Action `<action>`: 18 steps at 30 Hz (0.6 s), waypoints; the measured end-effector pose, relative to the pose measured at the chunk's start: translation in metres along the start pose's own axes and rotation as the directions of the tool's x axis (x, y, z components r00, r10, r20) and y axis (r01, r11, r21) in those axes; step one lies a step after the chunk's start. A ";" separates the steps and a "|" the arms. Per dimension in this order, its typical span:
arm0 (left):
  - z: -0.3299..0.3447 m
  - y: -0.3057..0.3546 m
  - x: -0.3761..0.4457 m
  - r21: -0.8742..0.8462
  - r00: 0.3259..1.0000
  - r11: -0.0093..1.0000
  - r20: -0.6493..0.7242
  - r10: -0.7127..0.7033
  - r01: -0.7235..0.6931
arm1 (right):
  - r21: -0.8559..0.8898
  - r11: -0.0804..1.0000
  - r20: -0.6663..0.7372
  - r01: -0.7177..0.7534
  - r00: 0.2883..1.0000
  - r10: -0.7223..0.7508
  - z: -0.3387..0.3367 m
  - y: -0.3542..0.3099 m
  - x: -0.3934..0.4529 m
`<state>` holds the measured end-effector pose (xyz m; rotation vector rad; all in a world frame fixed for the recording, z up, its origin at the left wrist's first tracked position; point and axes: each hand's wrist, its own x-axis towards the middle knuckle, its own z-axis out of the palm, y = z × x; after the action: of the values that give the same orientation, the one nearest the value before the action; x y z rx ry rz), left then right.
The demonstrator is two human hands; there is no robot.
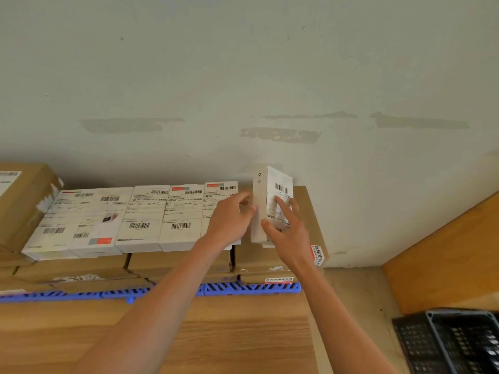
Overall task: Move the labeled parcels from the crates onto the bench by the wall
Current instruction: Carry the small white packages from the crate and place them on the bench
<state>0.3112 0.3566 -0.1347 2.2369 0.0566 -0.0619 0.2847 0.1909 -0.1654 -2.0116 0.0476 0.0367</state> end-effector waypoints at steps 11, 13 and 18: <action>0.006 -0.040 -0.017 0.647 0.999 0.763 0.037 -0.034 0.002 | -0.478 0.878 0.037 0.014 0.999 0.005 0.026 0.016 0.022; 0.005 -0.043 -0.020 0.650 0.998 0.760 0.051 -0.030 -0.010 | -0.535 0.845 0.042 0.014 0.999 0.011 0.033 0.014 0.024; 0.000 -0.053 -0.024 0.641 0.997 0.765 0.075 0.013 -0.059 | -0.571 0.820 0.050 -0.031 0.996 0.072 0.049 0.004 0.024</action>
<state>0.2837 0.3887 -0.1745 2.9297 -0.0555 -0.1548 0.3082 0.2330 -0.1910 -2.6125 0.0503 0.1749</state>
